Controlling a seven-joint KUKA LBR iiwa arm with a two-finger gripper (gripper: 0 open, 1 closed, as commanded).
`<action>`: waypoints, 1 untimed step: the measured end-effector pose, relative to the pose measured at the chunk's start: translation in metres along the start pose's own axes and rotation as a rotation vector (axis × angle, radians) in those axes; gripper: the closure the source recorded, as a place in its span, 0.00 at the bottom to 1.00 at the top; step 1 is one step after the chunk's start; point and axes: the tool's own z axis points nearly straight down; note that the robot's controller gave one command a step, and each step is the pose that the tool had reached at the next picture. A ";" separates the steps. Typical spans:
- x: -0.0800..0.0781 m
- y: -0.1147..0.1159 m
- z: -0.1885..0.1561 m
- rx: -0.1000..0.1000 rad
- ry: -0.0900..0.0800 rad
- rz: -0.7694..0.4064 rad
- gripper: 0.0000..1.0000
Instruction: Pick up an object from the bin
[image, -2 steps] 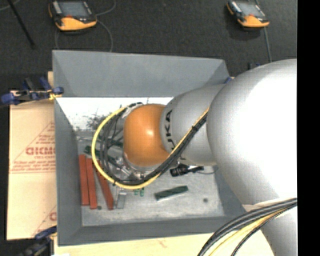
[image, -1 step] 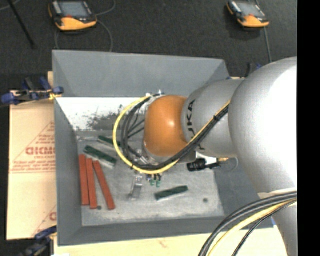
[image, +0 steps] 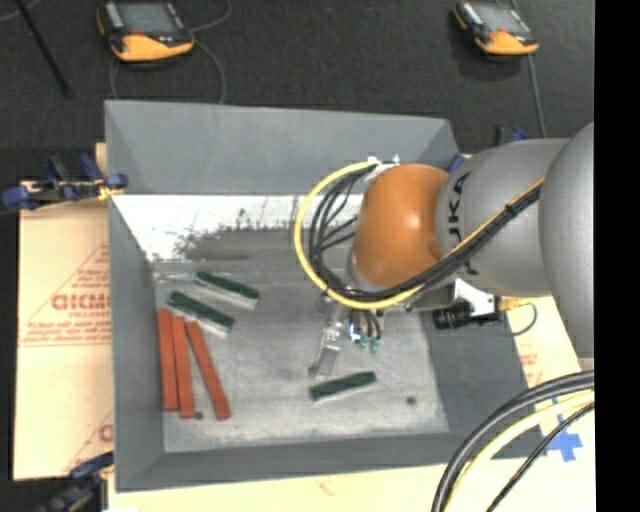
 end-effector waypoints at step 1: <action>0.014 -0.070 0.045 0.004 0.011 0.027 0.00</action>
Offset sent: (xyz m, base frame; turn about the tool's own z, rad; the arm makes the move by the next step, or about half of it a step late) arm -0.0294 -0.0576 -0.0424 0.0193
